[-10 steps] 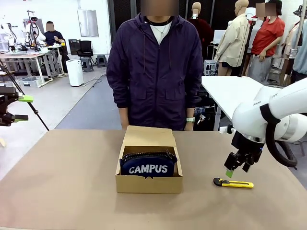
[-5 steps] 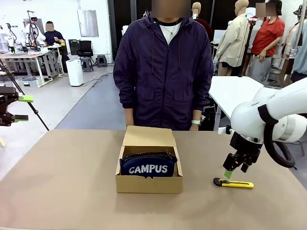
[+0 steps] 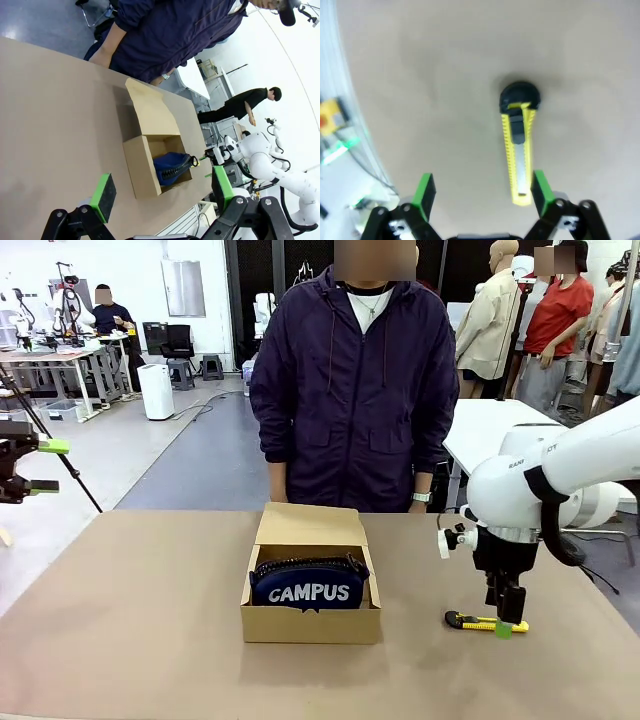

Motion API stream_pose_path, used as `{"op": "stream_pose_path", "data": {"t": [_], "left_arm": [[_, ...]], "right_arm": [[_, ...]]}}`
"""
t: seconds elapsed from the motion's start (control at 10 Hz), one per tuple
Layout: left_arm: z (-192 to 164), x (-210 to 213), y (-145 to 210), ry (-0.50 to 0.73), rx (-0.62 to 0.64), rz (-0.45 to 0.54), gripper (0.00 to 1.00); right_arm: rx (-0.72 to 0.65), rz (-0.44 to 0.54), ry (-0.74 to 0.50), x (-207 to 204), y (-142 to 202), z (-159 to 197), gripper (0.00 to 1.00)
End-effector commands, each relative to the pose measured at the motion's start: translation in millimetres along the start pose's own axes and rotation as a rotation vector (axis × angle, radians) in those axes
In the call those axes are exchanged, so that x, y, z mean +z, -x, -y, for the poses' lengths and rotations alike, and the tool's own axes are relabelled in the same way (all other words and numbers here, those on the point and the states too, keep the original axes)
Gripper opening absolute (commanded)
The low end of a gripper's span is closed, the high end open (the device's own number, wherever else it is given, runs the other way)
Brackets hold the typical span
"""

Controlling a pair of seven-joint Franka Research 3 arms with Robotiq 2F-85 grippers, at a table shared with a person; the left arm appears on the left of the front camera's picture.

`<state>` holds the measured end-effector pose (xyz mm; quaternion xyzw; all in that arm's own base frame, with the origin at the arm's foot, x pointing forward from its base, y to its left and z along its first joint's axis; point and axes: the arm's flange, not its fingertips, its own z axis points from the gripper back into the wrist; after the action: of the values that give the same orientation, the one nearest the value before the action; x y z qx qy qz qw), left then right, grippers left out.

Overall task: Pack the items into the box.
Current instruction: Pick up the item indicated by the person and place it inside the Mailer Box.

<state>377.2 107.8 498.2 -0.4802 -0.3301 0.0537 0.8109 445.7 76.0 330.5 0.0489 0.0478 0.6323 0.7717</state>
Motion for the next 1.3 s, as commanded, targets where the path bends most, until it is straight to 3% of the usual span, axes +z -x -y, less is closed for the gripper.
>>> {"op": "stream_pose_path", "data": {"t": [0.0, 0.1, 0.2, 0.3, 0.4, 0.7, 1.2], "left_arm": [[2, 3, -1, -0.003, 0.003, -0.012, 1.0], [2, 3, -1, -0.003, 0.003, -0.012, 1.0], [2, 3, -1, -0.003, 0.003, -0.012, 1.0], [2, 3, -1, -0.003, 0.003, -0.012, 1.0], [2, 3, -1, -0.003, 0.003, -0.012, 1.0], [2, 3, -1, -0.003, 0.003, -0.012, 1.0], [2, 3, -1, -0.003, 0.003, -0.012, 1.0]], "right_arm": [[0.207, 0.002, 0.113, 2, -1, -1, 1.0], [0.138, -0.035, 0.17, 5, 0, -2, 1.0], [0.121, -0.022, 0.045, 3, -6, 1, 1.0], [0.16, -0.037, 0.095, 8, -9, 3, 1.0], [0.138, -0.014, 0.096, 4, -8, 4, 1.0], [0.063, -0.086, 0.139, -18, -11, 0, 1.0], [0.016, -0.083, 0.117, -39, -7, 1, 1.0]]}}
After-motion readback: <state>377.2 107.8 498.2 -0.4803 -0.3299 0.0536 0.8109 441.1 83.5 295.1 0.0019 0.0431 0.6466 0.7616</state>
